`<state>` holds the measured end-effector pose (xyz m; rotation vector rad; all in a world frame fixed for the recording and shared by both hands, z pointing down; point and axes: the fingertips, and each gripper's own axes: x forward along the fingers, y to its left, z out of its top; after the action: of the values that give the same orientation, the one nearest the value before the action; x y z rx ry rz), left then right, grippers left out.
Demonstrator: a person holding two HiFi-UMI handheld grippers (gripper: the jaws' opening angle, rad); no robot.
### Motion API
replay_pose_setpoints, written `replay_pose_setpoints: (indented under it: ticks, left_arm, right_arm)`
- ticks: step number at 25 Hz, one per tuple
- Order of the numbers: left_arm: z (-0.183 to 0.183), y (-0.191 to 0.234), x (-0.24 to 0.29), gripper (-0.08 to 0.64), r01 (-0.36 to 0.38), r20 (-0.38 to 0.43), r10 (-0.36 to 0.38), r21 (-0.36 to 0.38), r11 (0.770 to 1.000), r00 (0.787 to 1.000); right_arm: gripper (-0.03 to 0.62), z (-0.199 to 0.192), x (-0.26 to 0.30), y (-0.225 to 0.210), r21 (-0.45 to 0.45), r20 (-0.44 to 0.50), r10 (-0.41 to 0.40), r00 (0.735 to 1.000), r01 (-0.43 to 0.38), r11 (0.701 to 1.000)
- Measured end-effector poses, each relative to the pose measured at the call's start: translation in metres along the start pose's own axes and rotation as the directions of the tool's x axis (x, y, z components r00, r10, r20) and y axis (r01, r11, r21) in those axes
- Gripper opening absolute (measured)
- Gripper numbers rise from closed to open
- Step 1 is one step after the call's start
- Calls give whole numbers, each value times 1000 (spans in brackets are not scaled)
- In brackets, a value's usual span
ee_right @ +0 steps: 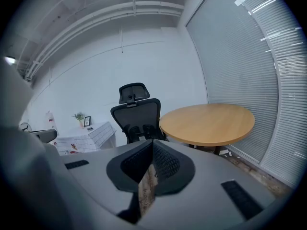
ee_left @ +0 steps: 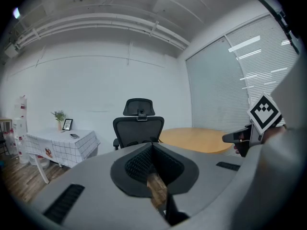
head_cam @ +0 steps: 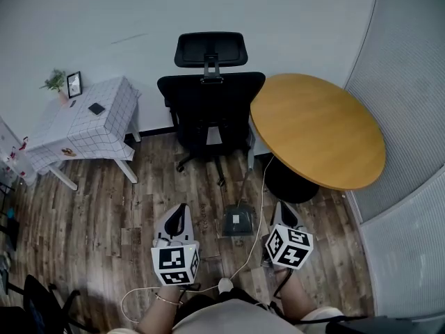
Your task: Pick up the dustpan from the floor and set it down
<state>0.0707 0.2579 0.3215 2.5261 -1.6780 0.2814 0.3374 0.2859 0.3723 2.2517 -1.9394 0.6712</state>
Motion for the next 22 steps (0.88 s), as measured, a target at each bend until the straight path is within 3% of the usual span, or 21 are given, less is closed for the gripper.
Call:
replay_pose_setpoints:
  ticks: [12,22]
  left_arm:
    - [-28,35,48,18,19,-45,-21,-37,999,999]
    - [7,115,153,18,86,7,-86,-16,996,996]
  right_arm:
    - [32,-15,45,6,-12,-56,-57,997,56,998]
    - [32,26,138,59,8,-10,-115,993,115,993]
